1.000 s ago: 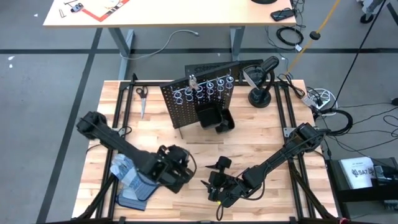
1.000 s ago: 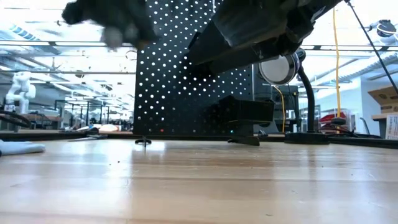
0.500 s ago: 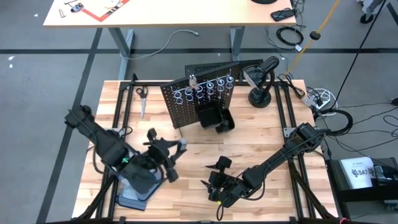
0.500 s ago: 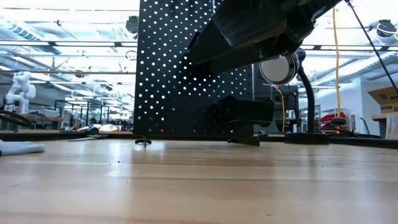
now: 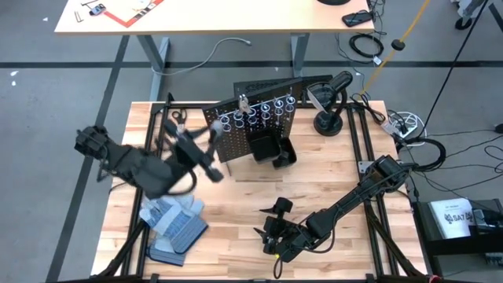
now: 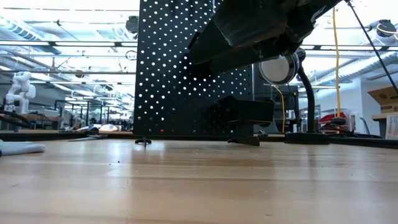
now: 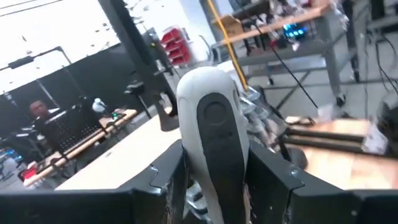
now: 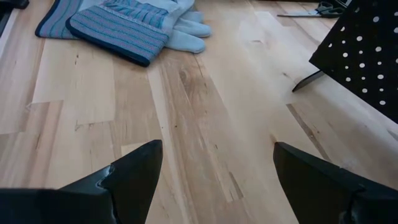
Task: Hang tools onto peg board
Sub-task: Hang the gray screwdriver on the black pegboard
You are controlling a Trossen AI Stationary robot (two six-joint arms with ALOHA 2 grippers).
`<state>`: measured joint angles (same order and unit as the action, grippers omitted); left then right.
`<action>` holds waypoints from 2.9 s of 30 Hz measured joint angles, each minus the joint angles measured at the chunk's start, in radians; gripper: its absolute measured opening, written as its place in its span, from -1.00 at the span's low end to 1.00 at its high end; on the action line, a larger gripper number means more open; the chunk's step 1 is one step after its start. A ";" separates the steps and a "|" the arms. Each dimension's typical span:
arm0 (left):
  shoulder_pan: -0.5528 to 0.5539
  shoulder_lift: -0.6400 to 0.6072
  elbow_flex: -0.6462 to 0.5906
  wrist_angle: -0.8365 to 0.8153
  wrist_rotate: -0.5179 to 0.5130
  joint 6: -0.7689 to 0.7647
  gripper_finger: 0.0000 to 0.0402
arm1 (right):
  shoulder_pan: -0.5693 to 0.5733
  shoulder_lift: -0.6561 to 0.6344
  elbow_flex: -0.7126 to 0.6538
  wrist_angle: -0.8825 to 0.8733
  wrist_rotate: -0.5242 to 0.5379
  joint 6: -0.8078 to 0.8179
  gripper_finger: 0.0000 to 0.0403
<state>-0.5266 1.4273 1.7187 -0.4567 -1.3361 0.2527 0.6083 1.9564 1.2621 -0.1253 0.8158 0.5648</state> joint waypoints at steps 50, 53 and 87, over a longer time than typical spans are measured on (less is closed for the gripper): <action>0.402 -0.106 -0.040 0.250 0.695 0.172 -0.30 | 0.000 0.000 0.000 -0.023 0.000 -0.003 0.49; 0.403 -0.107 -0.057 0.249 0.688 0.154 -0.30 | 0.000 0.000 0.000 -0.025 -0.001 -0.003 0.49; 0.400 -0.120 -0.118 0.242 0.522 0.006 0.21 | 0.000 0.000 0.000 -0.026 -0.001 -0.001 0.49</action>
<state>-0.1268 1.3071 1.6005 -0.2150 -0.8142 0.2590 0.6086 1.9568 1.2625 -0.1516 0.8150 0.5637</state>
